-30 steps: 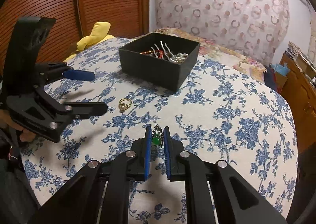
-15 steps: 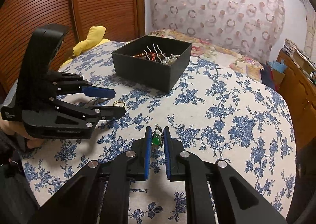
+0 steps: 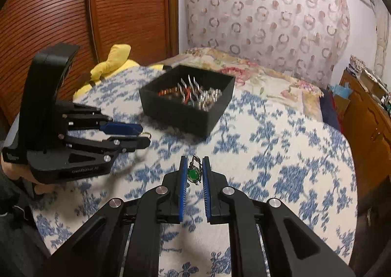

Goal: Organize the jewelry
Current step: 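Lower the ring and jade earrings into the box and open both tools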

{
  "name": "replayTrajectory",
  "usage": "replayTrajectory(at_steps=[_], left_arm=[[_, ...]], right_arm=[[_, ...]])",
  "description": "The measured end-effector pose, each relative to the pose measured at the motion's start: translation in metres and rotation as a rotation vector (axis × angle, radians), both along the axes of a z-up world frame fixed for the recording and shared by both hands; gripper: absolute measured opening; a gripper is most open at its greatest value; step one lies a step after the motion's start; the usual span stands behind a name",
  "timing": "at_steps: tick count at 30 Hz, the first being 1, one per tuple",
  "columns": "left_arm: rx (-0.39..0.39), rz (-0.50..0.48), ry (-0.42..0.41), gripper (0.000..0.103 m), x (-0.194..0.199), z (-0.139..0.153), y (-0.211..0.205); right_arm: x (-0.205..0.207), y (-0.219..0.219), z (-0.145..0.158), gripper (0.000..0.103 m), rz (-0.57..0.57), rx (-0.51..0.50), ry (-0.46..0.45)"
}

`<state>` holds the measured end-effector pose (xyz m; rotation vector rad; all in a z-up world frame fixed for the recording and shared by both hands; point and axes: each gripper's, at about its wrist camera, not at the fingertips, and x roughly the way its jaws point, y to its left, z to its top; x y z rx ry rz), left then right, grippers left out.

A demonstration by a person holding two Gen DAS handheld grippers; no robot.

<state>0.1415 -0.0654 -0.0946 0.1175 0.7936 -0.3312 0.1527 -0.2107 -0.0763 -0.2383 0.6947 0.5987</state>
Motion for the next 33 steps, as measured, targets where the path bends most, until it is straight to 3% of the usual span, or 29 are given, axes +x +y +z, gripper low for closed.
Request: replayTrajectory(at_steps=[14,28,29,31,33], left_arm=[[-0.023,0.053,-0.059,0.021,0.013,0.028,0.022],[-0.050,0.119,-0.101,0.021,0.048,0.046,0.044],[-0.048,0.126,-0.103,0.021,0.050,0.045,0.044],[-0.045,0.135,-0.097,0.027,0.056,0.042,0.045],[-0.045,0.150,-0.102,0.046,0.059,0.040,0.046]], right_arm=[[0.040,0.030,0.046,0.013,0.017,0.037,-0.075],[0.098,0.060,0.030,0.015,0.029,0.059,-0.005],[0.100,0.061,0.029,0.018,0.023,0.058,-0.002],[0.102,0.058,0.029,0.038,0.008,0.071,0.003],[0.101,0.053,0.030,0.043,-0.008,0.087,0.002]])
